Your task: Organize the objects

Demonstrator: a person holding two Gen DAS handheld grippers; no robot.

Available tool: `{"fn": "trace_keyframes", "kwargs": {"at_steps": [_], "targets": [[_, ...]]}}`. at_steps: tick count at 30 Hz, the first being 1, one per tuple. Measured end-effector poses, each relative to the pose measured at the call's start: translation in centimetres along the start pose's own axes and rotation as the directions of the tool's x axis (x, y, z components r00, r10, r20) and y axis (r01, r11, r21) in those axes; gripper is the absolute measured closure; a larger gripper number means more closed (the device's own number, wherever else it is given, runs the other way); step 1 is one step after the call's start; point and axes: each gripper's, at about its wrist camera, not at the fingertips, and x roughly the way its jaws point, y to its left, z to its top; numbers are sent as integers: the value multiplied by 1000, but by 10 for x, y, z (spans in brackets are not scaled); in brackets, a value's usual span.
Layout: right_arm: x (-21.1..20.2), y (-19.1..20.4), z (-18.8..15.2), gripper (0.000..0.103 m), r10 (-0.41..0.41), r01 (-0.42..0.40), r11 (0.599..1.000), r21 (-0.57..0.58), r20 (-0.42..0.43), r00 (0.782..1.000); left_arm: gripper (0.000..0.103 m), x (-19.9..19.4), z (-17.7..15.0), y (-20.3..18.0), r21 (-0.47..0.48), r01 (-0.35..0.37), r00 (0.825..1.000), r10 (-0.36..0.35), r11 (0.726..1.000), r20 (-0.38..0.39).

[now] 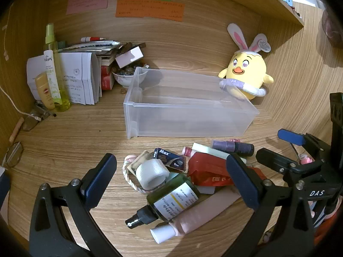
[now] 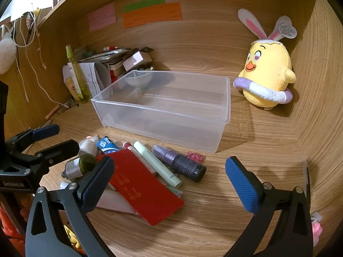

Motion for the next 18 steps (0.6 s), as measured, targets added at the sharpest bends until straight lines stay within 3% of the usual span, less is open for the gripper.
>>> {"fn": "trace_keyframes", "kwargs": {"at_steps": [18], "targets": [[-2, 0, 1, 0, 0, 0, 1000, -8, 4, 1000, 0, -1, -2, -6, 2, -3, 1000, 3, 1000, -2]]}}
